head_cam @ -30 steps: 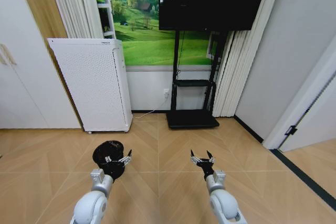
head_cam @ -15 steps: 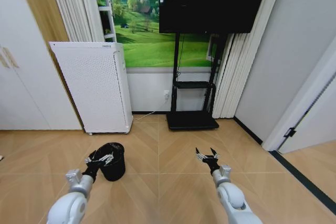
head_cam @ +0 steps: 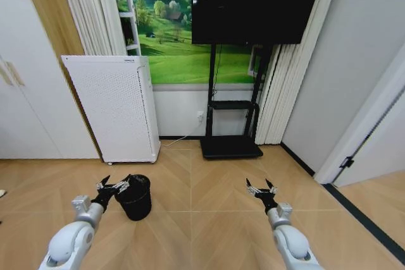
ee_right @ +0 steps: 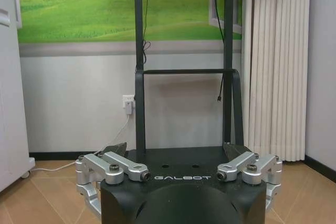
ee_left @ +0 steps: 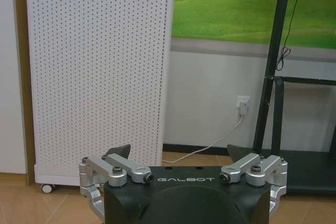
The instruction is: Pick up the trash bin and place the garbage on the floor into it.
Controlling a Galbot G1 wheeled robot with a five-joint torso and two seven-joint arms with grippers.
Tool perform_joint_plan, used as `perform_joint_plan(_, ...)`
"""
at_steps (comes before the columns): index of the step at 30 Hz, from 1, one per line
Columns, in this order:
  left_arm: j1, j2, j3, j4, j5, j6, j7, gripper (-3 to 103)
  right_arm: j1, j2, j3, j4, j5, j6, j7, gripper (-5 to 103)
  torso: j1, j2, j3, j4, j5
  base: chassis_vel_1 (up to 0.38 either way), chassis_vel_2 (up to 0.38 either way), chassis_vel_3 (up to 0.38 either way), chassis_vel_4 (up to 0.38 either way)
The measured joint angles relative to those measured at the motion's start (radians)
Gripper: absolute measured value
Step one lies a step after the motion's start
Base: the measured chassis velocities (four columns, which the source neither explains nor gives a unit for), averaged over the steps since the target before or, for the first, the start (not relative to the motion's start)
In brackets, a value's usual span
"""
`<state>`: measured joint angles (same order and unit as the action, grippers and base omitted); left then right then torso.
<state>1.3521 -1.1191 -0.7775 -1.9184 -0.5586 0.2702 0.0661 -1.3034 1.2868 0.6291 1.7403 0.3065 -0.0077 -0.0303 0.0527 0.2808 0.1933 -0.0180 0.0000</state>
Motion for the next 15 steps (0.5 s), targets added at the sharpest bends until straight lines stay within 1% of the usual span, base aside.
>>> perform_joint_plan(4,-0.005,0.011,-0.001,-0.008,0.005,-0.003,0.001,100,-0.002,0.001,-0.001,0.017,0.038,-0.009,-0.017,100,0.005,0.014,0.009,0.0000,0.0000,0.000,0.000,0.000,0.000)
perform_joint_plan(6,-0.008,0.021,-0.004,-0.014,0.009,-0.005,0.003,100,-0.002,0.001,-0.010,0.023,0.088,-0.024,-0.031,100,0.010,0.026,0.016,0.0000,0.0000,0.000,0.000,0.000,0.000)
perform_joint_plan(7,-0.008,0.021,-0.004,-0.014,0.009,-0.005,0.003,100,-0.002,0.001,-0.010,0.023,0.088,-0.024,-0.031,100,0.010,0.026,0.016,0.0000,0.0000,0.000,0.000,0.000,0.000)
perform_joint_plan(8,-0.008,0.024,-0.005,-0.019,0.009,-0.005,0.004,100,0.000,0.001,-0.013,0.027,0.111,-0.034,-0.032,100,0.012,0.033,0.020,0.0000,0.0000,0.000,0.000,0.000,0.000)
perform_joint_plan(9,-0.008,0.024,-0.005,-0.019,0.009,-0.005,0.004,100,0.000,0.001,-0.013,0.027,0.111,-0.034,-0.032,100,0.012,0.033,0.020,0.0000,0.0000,0.000,0.000,0.000,0.000)
perform_joint_plan(11,-0.004,0.031,-0.008,-0.031,0.008,-0.005,0.004,100,0.001,0.000,-0.017,0.038,0.133,-0.044,-0.032,100,0.017,0.045,0.028,0.0000,0.0000,0.000,0.000,0.000,0.000)
perform_joint_plan(15,-0.001,0.036,-0.013,-0.035,0.004,-0.005,0.004,100,0.005,-0.002,-0.019,0.042,0.132,-0.045,-0.032,100,0.022,0.060,0.038,0.0000,0.0000,0.000,0.000,0.000,0.000)
